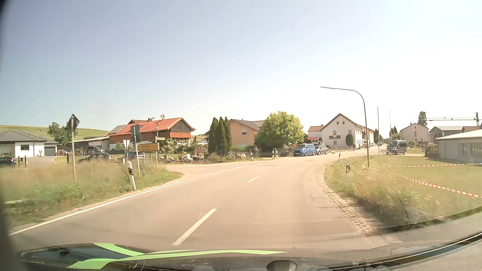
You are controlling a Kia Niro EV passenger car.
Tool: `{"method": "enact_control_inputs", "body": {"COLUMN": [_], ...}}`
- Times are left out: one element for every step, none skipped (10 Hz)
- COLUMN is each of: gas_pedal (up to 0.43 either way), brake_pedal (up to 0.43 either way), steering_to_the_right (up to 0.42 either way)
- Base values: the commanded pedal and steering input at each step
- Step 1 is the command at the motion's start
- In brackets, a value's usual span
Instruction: Follow the waypoints while adhering to traffic rules and regulations
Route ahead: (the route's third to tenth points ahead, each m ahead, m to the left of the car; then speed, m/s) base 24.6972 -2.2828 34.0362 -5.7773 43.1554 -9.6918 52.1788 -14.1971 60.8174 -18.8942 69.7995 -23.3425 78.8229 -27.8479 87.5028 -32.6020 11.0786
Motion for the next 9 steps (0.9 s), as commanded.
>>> {"method": "enact_control_inputs", "body": {"gas_pedal": [0.039,0.047,0.059,0.059,0.059,0.079,0.079,0.079,0.079], "brake_pedal": [0.0,0.0,0.0,0.0,0.0,0.0,0.0,0.0,0.0], "steering_to_the_right": [0.038,0.038,0.041,0.046,0.048,0.048,0.048,0.049,0.051]}}
